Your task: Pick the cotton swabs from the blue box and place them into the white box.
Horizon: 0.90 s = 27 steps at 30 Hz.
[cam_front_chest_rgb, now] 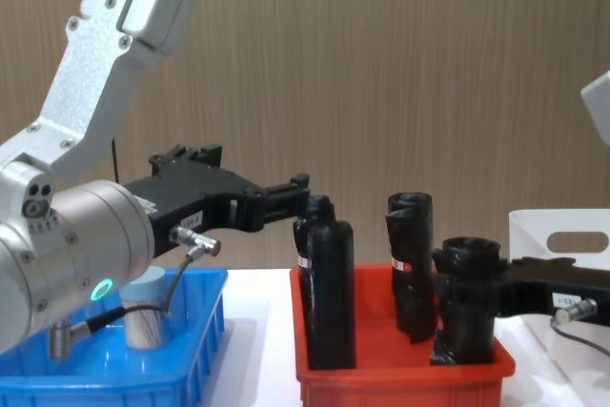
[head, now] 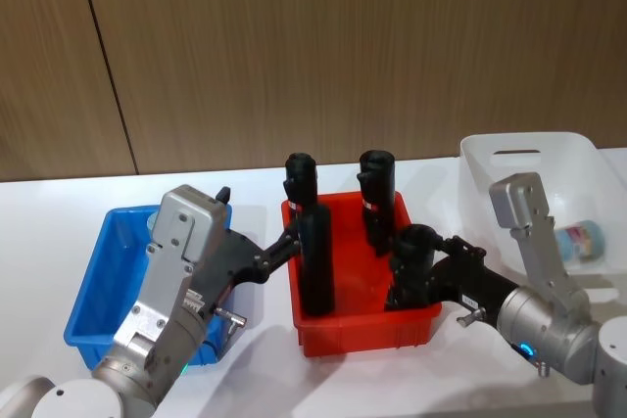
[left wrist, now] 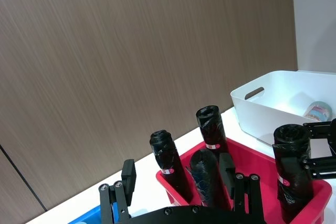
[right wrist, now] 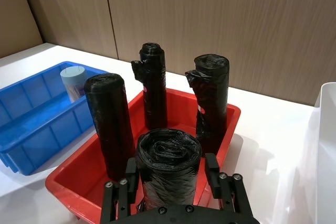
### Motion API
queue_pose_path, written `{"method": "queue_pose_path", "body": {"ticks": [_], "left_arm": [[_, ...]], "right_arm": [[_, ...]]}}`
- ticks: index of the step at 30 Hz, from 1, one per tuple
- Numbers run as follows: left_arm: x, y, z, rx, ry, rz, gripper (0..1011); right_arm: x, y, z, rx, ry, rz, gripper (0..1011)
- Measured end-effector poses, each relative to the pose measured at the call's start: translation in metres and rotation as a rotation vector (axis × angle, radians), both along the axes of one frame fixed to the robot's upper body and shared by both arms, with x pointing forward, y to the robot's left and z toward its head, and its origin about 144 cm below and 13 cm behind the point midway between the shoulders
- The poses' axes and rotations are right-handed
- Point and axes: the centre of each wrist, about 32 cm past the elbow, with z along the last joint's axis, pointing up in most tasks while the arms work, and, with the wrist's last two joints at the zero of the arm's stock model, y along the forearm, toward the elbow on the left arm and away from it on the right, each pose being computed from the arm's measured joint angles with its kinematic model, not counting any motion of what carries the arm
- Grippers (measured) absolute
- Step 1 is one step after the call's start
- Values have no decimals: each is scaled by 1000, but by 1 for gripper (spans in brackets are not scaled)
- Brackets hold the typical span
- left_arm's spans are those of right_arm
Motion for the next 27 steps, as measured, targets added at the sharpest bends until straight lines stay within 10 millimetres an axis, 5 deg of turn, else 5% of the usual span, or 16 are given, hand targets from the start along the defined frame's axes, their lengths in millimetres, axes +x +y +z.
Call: {"method": "queue_pose_path", "body": {"ticks": [10, 27], "left_arm": [[0, 0, 0, 0, 0, 0, 1004], [0, 0, 0, 0, 0, 0, 1004]], "right_arm": [[2, 0, 1, 10, -2, 2, 535], [-9, 0, 34, 50, -103, 1, 429]]}}
